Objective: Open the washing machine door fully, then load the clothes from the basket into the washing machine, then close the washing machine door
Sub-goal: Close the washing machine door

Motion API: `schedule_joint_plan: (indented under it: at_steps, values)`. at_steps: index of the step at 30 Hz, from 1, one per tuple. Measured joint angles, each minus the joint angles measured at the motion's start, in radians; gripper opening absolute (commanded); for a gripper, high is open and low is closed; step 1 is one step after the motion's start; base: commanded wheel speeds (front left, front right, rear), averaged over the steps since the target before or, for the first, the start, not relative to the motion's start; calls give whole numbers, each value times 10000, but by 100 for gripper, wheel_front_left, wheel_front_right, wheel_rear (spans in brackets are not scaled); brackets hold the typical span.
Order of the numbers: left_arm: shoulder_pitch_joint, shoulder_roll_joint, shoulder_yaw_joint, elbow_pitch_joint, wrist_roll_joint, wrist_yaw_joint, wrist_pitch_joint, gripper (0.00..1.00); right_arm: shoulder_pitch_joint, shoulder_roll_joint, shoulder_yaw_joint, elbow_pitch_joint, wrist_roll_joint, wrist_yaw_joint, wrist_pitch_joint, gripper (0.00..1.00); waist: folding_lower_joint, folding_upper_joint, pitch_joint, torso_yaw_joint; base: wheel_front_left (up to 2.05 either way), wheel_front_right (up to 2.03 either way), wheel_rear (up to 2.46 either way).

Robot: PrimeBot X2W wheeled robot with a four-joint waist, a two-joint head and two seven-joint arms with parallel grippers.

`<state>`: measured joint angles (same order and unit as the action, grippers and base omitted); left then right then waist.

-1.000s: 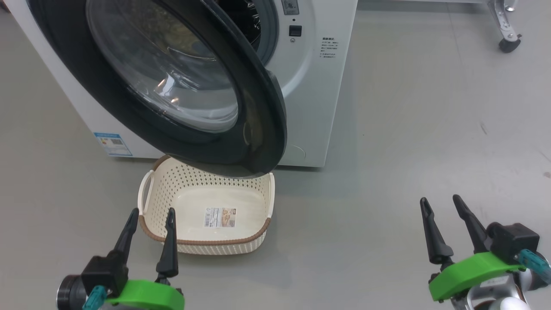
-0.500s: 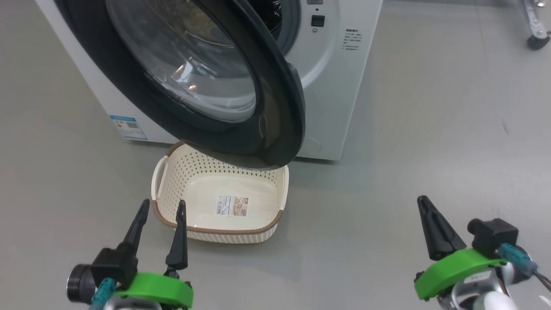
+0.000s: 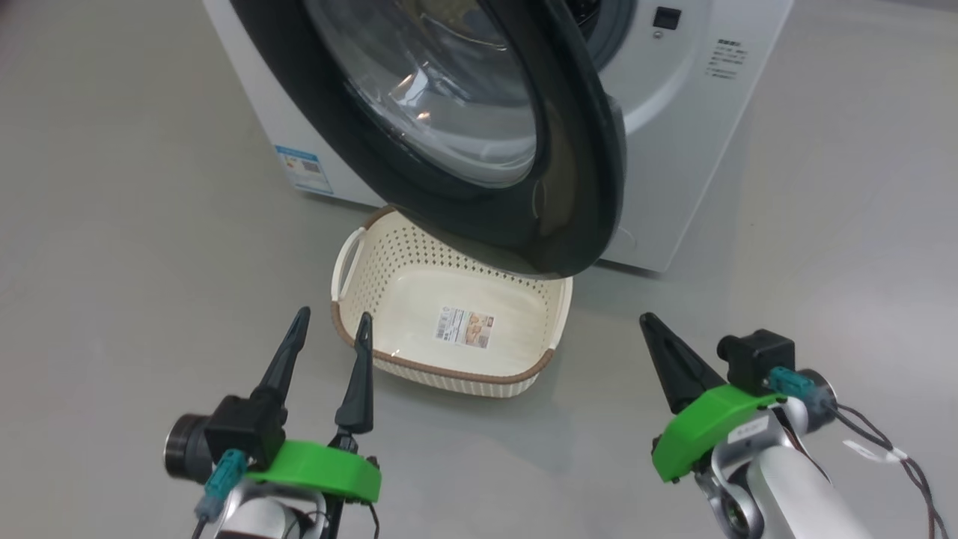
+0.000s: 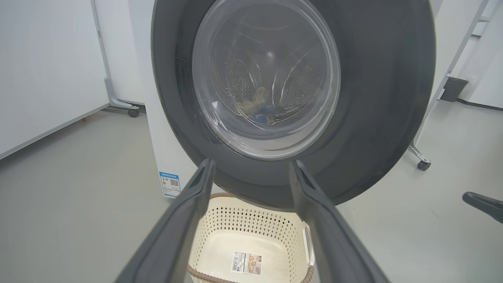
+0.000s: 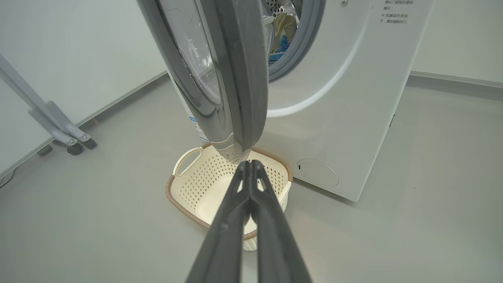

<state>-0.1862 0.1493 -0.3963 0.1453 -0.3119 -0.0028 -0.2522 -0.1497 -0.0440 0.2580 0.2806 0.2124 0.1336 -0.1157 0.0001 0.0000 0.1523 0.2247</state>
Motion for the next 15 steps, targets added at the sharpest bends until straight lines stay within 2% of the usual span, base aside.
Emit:
schedule_joint_plan:
  at_steps: [6,15]
  values:
    - [-657,-424,-67,8,230,-301,-27,100,-1296,-56,631,1177,13,0,-245,0,1,0,567,631,0,0,0]
    - [-1147,-886,-161,63,566,-594,-27,100,-3162,-121,809,2675,-132,0,-734,0,1,0,1308,1496,0,0,0]
